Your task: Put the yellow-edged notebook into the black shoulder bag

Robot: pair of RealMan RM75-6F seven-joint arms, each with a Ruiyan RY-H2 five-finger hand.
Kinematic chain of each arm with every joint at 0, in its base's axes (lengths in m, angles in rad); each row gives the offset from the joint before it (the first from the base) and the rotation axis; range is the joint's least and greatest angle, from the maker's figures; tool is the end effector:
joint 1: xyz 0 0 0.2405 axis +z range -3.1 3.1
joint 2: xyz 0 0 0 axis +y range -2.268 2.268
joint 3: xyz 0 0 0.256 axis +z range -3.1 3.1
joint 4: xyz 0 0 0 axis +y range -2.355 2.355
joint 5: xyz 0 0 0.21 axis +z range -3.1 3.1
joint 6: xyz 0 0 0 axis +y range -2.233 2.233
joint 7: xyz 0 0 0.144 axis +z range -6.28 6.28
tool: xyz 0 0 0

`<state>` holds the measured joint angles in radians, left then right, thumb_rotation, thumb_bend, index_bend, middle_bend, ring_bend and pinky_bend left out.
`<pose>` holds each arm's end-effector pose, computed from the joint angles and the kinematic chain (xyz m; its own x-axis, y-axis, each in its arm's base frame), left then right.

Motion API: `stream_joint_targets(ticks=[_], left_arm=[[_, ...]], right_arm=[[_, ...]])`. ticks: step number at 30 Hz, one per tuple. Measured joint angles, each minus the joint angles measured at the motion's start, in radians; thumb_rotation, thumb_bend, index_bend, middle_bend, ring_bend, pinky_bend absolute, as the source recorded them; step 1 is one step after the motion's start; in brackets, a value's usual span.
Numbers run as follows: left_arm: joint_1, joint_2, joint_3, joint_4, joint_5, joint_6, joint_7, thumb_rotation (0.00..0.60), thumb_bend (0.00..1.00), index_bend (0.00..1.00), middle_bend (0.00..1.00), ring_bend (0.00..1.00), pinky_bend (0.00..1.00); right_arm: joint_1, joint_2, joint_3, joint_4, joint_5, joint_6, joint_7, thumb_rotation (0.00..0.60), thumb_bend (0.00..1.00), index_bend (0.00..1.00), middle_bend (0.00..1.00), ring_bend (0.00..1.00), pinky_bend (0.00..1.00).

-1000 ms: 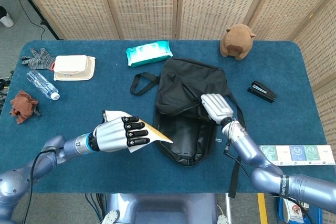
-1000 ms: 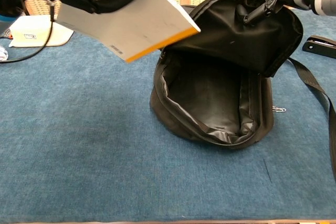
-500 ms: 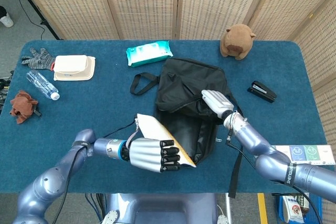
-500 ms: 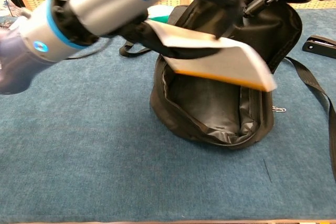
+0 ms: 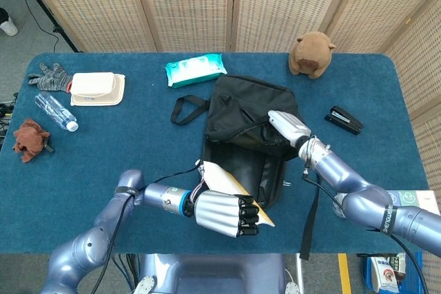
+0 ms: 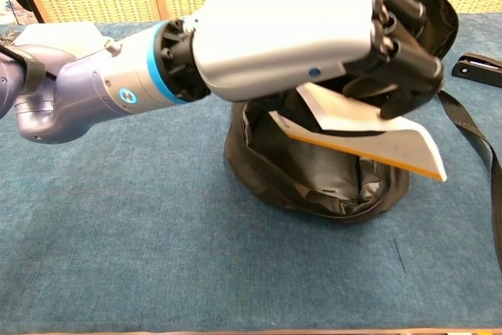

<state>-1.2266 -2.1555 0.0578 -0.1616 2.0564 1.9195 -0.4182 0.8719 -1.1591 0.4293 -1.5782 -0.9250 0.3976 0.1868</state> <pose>0.0115 0.3068 -0.0620 0.0496 -0.2856 0.9571 -0.2940 -0.9200 -0.2593 -0.1045 -0.4091 0.0865 0.0491 -0.5634 0.8248 -0.9799 -0.1868 -0.0693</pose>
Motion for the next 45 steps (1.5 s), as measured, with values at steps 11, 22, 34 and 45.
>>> stream_joint_targets(ticks=[11, 22, 34, 45], left_arm=[[-0.015, -0.025, 0.084, 0.051, -0.013, -0.135, 0.010, 0.600, 0.41, 0.87, 0.78, 0.62, 0.82], [-0.012, -0.027, 0.171, 0.074, -0.002, -0.295, 0.055, 0.600, 0.40, 0.87, 0.77, 0.60, 0.82], [-0.050, -0.048, 0.212, 0.071, -0.026, -0.369, 0.076, 0.600, 0.39, 0.84, 0.75, 0.58, 0.82], [-0.058, -0.068, 0.227, 0.078, -0.050, -0.457, 0.059, 0.600, 0.35, 0.82, 0.74, 0.56, 0.82]], right_arm=[[-0.010, 0.028, 0.005, -0.012, -0.085, -0.054, 0.088, 0.600, 0.88, 0.61, 0.66, 0.69, 0.57], [-0.020, 0.045, 0.031, -0.093, -0.221, -0.139, 0.163, 0.600, 0.87, 0.61, 0.66, 0.67, 0.52], [0.048, -0.027, 0.049, -0.058, -0.338, -0.127, 0.184, 0.600, 0.87, 0.61, 0.66, 0.66, 0.51], [0.100, -0.019, 0.027, -0.072, -0.322, -0.097, 0.190, 0.600, 0.87, 0.61, 0.66, 0.66, 0.51]])
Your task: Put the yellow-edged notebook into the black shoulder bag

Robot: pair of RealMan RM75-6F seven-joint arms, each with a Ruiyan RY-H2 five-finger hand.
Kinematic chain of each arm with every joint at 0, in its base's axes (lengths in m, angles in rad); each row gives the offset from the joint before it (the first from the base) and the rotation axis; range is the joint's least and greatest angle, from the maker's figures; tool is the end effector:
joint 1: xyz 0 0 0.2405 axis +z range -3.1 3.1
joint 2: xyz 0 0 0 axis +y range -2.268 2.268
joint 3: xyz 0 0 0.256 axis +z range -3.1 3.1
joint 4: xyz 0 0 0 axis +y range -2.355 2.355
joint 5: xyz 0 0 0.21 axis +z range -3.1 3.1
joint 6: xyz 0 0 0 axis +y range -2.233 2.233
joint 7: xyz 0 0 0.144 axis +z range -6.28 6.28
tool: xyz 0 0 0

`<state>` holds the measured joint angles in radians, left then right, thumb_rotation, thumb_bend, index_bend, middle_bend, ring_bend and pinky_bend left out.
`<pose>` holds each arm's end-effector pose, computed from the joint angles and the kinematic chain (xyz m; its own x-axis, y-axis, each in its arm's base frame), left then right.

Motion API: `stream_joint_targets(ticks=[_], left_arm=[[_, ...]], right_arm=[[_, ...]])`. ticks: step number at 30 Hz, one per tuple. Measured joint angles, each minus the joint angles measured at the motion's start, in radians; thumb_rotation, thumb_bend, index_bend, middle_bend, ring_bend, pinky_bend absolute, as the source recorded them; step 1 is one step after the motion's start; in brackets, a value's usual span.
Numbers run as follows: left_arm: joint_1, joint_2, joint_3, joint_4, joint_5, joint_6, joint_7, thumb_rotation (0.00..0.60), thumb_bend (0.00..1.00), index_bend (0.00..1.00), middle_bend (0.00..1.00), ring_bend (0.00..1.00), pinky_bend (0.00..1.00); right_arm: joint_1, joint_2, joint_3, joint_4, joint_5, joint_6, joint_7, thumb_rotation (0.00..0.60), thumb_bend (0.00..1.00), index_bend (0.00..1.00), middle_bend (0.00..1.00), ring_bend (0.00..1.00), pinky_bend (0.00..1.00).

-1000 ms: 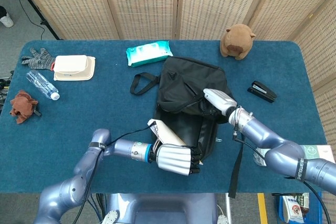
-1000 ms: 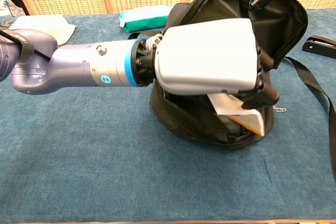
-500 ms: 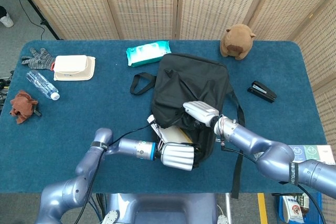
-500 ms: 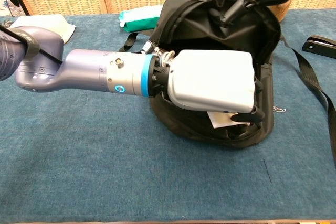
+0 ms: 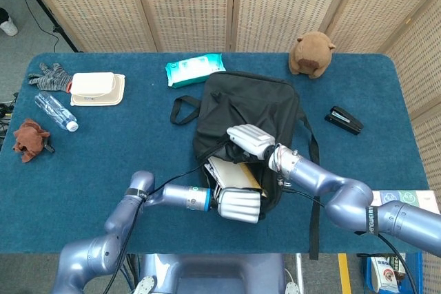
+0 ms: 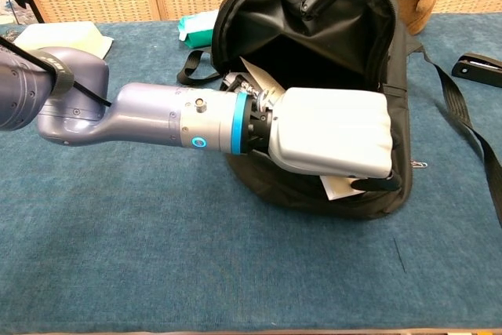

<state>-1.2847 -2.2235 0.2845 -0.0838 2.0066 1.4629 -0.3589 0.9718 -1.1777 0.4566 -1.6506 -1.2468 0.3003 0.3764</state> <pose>0.0108 0.3260 -0.1376 0.4720 -0.4384 0.7649 -0.3427 -0.8906 -0.2990 -0.0330 -0.3844 0.0614 0.2293 -0.6434 0.7304 -0.8923 -0.4387 -0.1063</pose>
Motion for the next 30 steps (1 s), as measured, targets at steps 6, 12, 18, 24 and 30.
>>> stream_joint_targets(ticks=[6, 12, 18, 24, 30], left_arm=[[-0.009, -0.002, 0.003, 0.007, -0.017, -0.054, -0.002, 0.600, 0.34, 0.82, 0.73, 0.55, 0.82], [-0.010, 0.004, 0.001, 0.011, -0.039, -0.126, -0.009, 0.600, 0.33, 0.82, 0.72, 0.55, 0.82], [-0.012, 0.011, -0.014, 0.015, -0.073, -0.203, -0.002, 0.600, 0.32, 0.82, 0.70, 0.54, 0.82], [-0.006, 0.031, -0.013, 0.015, -0.087, -0.233, 0.011, 0.600, 0.31, 0.81, 0.65, 0.52, 0.80], [0.007, 0.047, -0.001, 0.012, -0.087, -0.227, 0.026, 0.600, 0.22, 0.51, 0.31, 0.32, 0.57]], right_arm=[[-0.003, 0.033, -0.018, -0.040, -0.014, 0.011, 0.004, 0.600, 0.87, 0.61, 0.66, 0.66, 0.51], [-0.016, 0.056, -0.032, -0.069, -0.044, 0.040, 0.018, 0.600, 0.87, 0.61, 0.66, 0.66, 0.51], [-0.024, 0.074, -0.055, -0.087, -0.073, 0.052, 0.034, 0.600, 0.87, 0.61, 0.66, 0.66, 0.51], [-0.022, 0.078, -0.073, -0.079, -0.085, 0.065, 0.052, 0.600, 0.87, 0.61, 0.66, 0.66, 0.51], [-0.011, 0.075, -0.085, -0.064, -0.083, 0.074, 0.058, 0.600, 0.87, 0.61, 0.66, 0.66, 0.51]])
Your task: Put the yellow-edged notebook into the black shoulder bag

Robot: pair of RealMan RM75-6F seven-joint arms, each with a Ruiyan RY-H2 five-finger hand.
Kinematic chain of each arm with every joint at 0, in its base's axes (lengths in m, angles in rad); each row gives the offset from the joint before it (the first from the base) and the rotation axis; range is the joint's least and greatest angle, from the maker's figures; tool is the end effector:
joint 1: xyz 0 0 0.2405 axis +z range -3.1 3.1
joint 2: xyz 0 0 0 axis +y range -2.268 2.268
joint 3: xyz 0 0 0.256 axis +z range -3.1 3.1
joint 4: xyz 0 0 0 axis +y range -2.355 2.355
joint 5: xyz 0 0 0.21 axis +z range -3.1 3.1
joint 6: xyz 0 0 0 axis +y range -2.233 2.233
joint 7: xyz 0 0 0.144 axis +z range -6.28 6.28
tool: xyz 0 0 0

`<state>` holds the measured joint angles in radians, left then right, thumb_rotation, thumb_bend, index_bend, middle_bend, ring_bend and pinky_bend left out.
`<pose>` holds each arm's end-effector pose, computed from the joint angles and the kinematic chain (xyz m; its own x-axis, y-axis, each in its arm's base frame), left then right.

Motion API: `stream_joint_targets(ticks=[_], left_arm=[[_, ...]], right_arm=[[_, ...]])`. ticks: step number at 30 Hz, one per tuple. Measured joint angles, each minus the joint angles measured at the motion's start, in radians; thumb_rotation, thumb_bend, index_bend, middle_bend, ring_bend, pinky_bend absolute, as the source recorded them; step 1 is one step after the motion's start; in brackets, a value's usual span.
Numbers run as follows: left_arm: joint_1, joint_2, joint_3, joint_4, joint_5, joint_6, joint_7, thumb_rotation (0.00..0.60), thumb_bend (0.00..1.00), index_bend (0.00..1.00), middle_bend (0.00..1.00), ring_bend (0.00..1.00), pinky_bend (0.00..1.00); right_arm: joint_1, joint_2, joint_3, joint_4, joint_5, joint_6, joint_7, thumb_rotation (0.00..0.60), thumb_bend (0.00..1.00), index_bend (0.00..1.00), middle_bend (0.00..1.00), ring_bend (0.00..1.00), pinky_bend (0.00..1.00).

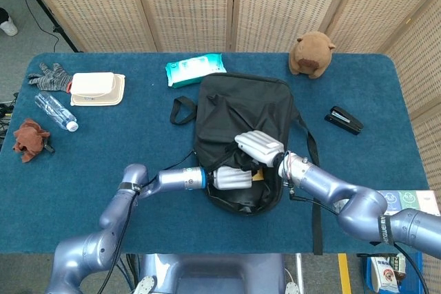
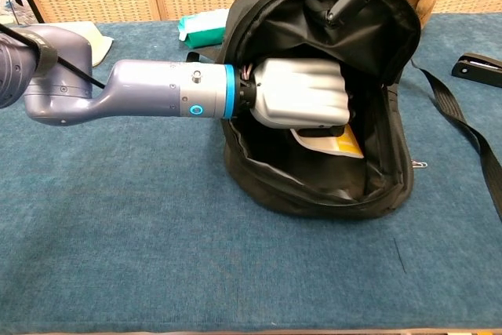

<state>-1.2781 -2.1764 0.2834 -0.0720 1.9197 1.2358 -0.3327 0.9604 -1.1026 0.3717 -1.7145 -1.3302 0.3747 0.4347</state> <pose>-0.0046 0.3777 -0.1300 0.6265 -0.4795 0.6145 -0.2248 -0.8660 -0.4466 -0.0488 -0.3699 0.0714 0.2700 -0.6306 0.7276 -0.8840 -0.4619 -0.0723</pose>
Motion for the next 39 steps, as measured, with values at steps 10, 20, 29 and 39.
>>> stream_joint_targets(ticks=[10, 20, 29, 39], left_arm=[[0.026, 0.018, -0.001, -0.018, -0.011, 0.101, -0.049, 0.600, 0.00, 0.15, 0.07, 0.16, 0.50], [0.082, 0.035, -0.010, -0.044, -0.025, 0.295, -0.152, 0.600, 0.00, 0.15, 0.04, 0.12, 0.46], [0.176, 0.074, -0.023, -0.075, -0.039, 0.555, -0.268, 0.600, 0.00, 0.18, 0.04, 0.12, 0.46], [0.324, 0.210, -0.052, -0.091, -0.080, 0.708, -0.336, 0.600, 0.00, 0.22, 0.06, 0.13, 0.46]], right_arm=[[0.014, -0.023, -0.023, 0.055, 0.019, 0.025, -0.018, 0.600, 0.87, 0.61, 0.66, 0.66, 0.50], [0.030, -0.050, -0.050, 0.114, 0.070, 0.053, -0.066, 0.600, 0.87, 0.61, 0.66, 0.66, 0.48], [0.043, -0.054, -0.080, 0.138, 0.128, 0.060, -0.122, 0.600, 0.87, 0.61, 0.66, 0.66, 0.46], [0.025, -0.055, -0.137, 0.157, 0.192, 0.082, -0.177, 0.600, 0.87, 0.61, 0.66, 0.66, 0.46]])
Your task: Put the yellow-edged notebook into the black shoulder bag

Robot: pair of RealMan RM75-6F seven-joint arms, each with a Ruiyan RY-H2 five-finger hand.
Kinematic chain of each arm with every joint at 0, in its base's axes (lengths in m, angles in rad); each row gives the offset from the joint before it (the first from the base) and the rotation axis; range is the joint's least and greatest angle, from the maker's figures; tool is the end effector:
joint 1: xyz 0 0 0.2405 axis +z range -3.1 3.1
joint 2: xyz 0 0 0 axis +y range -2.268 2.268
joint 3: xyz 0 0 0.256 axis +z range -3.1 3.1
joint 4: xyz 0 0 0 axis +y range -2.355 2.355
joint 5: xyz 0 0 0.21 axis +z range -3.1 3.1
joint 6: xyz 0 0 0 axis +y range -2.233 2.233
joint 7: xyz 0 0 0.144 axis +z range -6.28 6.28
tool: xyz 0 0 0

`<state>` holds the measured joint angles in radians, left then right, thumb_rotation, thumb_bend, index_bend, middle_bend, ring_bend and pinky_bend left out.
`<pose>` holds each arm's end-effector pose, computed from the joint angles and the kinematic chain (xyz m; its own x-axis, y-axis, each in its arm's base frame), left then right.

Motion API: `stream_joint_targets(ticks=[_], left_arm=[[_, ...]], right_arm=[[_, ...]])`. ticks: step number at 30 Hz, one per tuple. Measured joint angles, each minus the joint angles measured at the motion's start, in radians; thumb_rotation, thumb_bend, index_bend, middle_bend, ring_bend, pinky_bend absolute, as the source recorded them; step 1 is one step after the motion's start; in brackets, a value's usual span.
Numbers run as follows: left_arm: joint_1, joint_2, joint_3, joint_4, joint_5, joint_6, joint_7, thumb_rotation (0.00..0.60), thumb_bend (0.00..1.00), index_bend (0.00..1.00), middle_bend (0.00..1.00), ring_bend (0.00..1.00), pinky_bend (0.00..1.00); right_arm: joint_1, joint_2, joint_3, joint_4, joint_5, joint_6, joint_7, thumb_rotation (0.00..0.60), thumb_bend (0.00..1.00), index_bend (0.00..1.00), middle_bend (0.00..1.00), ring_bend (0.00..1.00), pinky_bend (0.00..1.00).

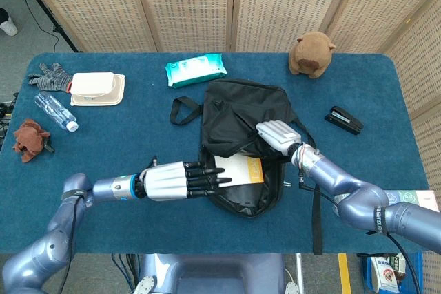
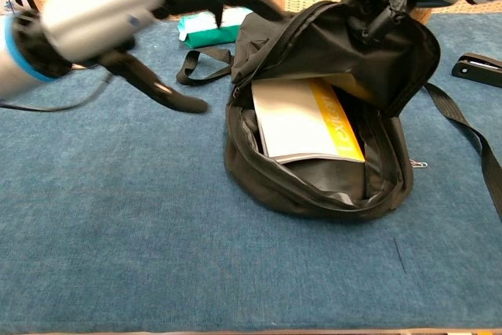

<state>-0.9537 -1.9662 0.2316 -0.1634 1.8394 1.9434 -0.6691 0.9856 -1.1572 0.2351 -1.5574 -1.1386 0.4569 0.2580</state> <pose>-0.1056 0.3422 0.0023 0.2096 -0.1707 0.9628 0.0227 -0.9835 -0.1793 -0.1028 -0.3997 0.0665 0.2987 -0.5651 0.7691 -0.9271 -0.3631 0.0933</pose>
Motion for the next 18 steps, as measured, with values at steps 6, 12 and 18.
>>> stream_joint_targets(ticks=[6, 12, 18], left_arm=[[0.057, 0.094, -0.037, 0.002, -0.048, 0.017, -0.037, 0.600, 0.00, 0.22, 0.06, 0.13, 0.46], [0.111, 0.174, -0.094, -0.012, -0.114, 0.002, -0.066, 0.600, 0.00, 0.22, 0.06, 0.13, 0.46], [0.162, 0.217, -0.146, -0.086, -0.183, -0.105, -0.083, 0.600, 0.00, 0.22, 0.05, 0.10, 0.40]], right_arm=[[-0.022, 0.000, -0.024, -0.043, 0.027, 0.041, -0.030, 0.600, 0.87, 0.60, 0.65, 0.63, 0.42], [-0.043, -0.042, -0.059, -0.091, 0.058, 0.127, -0.113, 0.600, 0.09, 0.17, 0.18, 0.16, 0.06], [-0.052, -0.046, -0.096, -0.162, 0.074, 0.142, -0.178, 0.600, 0.00, 0.00, 0.00, 0.00, 0.00]])
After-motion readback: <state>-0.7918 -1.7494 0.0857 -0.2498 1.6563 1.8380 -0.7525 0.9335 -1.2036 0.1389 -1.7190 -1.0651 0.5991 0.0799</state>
